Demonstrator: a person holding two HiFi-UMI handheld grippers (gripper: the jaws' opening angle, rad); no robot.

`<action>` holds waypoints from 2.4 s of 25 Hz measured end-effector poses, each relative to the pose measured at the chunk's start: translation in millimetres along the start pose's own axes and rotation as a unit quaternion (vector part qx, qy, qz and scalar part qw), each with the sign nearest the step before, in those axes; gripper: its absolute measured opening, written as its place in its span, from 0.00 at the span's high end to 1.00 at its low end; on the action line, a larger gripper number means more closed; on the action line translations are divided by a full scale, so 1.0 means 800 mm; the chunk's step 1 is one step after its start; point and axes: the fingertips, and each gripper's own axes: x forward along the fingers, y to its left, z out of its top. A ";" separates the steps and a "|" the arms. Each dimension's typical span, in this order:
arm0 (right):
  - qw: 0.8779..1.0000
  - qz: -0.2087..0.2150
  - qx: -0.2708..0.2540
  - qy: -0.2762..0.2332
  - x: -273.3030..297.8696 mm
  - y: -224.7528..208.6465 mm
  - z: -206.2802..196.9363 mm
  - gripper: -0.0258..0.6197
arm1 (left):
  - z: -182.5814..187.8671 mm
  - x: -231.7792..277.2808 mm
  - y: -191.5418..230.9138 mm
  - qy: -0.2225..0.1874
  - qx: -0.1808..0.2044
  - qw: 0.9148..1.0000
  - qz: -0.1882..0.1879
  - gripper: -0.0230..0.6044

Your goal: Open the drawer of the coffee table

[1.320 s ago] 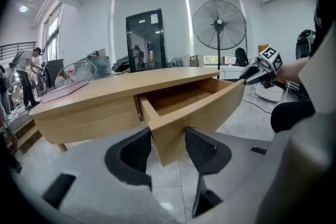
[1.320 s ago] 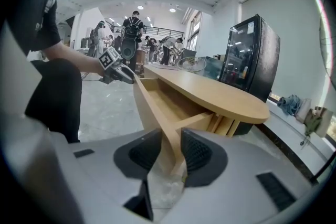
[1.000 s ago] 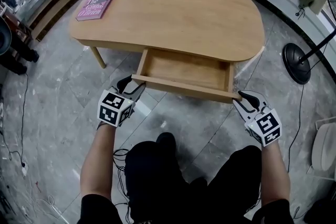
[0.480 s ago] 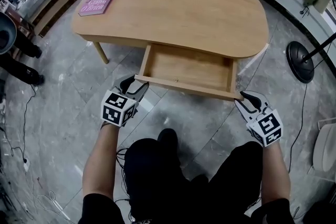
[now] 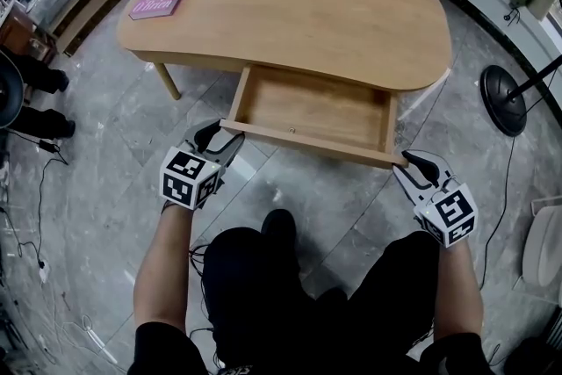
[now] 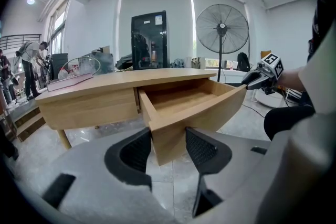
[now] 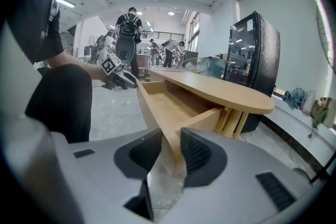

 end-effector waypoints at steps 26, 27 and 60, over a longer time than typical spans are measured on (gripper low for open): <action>0.999 0.028 0.016 0.025 -0.004 0.034 -0.029 0.78 | -0.038 -0.009 -0.018 0.018 -0.008 1.000 0.002 0.62; 0.999 0.028 0.016 0.024 -0.004 0.034 -0.028 0.78 | -0.038 -0.009 -0.019 0.019 -0.009 1.000 0.003 0.62; 0.977 -0.071 0.159 -0.123 -0.011 -0.048 0.094 0.95 | 0.116 -0.052 -0.030 -0.092 -0.038 0.995 -0.002 0.95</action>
